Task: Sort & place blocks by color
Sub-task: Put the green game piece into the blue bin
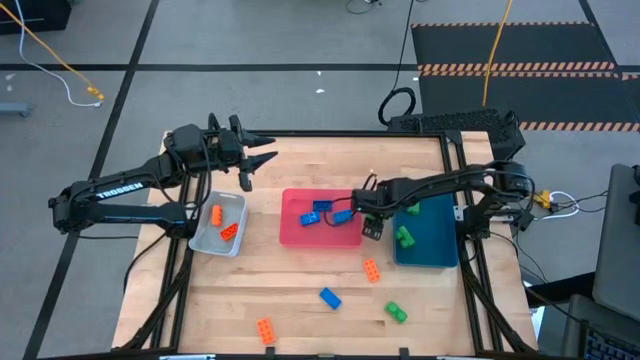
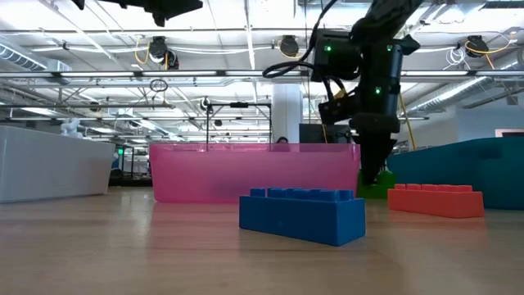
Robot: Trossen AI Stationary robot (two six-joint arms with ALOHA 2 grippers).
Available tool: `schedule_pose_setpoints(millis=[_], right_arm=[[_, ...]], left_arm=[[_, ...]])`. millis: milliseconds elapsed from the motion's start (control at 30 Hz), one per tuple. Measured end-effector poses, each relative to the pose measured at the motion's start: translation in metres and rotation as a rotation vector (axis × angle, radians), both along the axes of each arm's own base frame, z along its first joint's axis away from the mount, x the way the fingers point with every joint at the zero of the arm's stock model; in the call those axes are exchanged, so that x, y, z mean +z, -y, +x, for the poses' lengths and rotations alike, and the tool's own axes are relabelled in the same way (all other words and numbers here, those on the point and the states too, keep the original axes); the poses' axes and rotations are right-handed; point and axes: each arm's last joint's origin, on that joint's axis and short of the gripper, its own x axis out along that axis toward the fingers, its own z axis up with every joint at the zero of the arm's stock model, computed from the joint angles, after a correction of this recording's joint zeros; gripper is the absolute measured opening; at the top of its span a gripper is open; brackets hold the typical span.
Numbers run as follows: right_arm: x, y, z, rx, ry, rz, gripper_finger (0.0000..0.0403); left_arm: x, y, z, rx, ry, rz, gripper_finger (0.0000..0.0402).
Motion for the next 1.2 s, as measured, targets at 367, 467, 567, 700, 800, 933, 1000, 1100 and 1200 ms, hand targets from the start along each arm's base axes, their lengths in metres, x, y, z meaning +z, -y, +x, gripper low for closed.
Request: schedule_pose_setpoints(millis=[367,467,567,700,800,933,1000,1100,1200], right_arm=[[-0.014,0.001,0.004,0.002,-0.036,-0.028,0.0169],[-0.014,0.001,0.005,0.016,-0.041,-0.031,0.0122],[-0.013,0.002,0.003,0.02,-0.047,-0.031,0.0122],[-0.005,0.004,-0.001,0.011,-0.039,-0.032,0.0122],[0.008,0.007,-0.007,-0.001,-0.025,-0.052,0.0122],[0.033,0.007,-0.016,0.015,0.06,-0.066,0.0122],[0.049,0.006,-0.024,0.015,0.109,-0.071,0.0122],[0.075,0.005,-0.044,-0.038,0.172,-0.064,0.0122],[0.096,0.002,-0.069,-0.155,0.208,-0.041,0.0122]], left_arm=[[0.0,0.0,0.0,0.0,-0.001,0.0,0.0156],[0.0,0.0,0.0,0.0,-0.001,0.0,0.0156],[0.0,0.0,0.0,0.0,-0.004,0.002,0.0156],[0.0,0.0,0.0,0.0,-0.003,0.001,0.0156],[0.0,0.0,0.0,0.0,-0.003,0.001,0.0157],[0.0,0.0,0.0,0.0,-0.003,0.002,0.0157],[0.0,0.0,0.0,0.0,-0.004,0.003,0.0157],[0.0,0.0,0.0,0.0,-0.003,0.004,0.0156],[0.0,0.0,0.0,0.0,-0.004,0.007,0.0156]])
